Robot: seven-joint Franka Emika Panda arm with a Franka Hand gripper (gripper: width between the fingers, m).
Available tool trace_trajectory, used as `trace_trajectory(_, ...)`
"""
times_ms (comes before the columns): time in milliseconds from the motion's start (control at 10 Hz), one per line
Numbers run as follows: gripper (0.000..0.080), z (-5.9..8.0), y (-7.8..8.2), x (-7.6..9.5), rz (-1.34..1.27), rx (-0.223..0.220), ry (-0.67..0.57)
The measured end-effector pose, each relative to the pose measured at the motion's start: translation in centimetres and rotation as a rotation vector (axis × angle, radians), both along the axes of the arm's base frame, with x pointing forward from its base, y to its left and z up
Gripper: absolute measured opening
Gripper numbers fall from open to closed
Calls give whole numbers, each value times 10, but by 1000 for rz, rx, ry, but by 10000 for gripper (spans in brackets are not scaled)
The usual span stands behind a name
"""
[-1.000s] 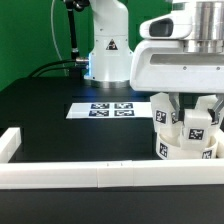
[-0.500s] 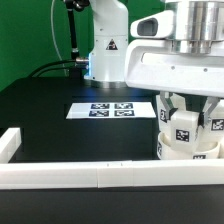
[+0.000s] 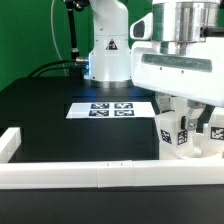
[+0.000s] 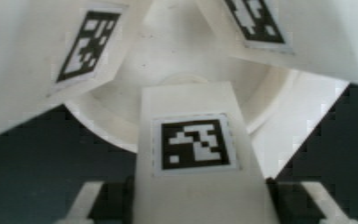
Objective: Assemble stool
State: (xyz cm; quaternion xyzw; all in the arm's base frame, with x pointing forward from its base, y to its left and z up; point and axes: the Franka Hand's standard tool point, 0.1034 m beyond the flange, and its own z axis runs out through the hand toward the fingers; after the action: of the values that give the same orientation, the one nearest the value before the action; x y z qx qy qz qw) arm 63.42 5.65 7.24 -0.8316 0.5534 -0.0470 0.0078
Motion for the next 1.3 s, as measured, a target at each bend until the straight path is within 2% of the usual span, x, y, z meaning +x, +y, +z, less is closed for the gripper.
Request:
trace_trajectory(100,340,0,0,-1,-17,-2,1)
trace_trajectory(200,421,0,0,-1,-15,-3,1)
trace_trajectory(300,421,-1,0,-1,-15,-3,2)
trace_trajectory(400,554,-1,0,-1,-14,-3,2)
trace_trajectory(500,630,1,1,-1,-13,-2,-1)
trace_trajectory(600,644,15,2,1,16,18,-23)
trace_trajectory(700,644,37,-3,-2,38,48,-44)
trace_trajectory(900,649,63,-18,-1,62,63,-72)
trace_trajectory(1300,648,61,-17,-1,65,61,-71)
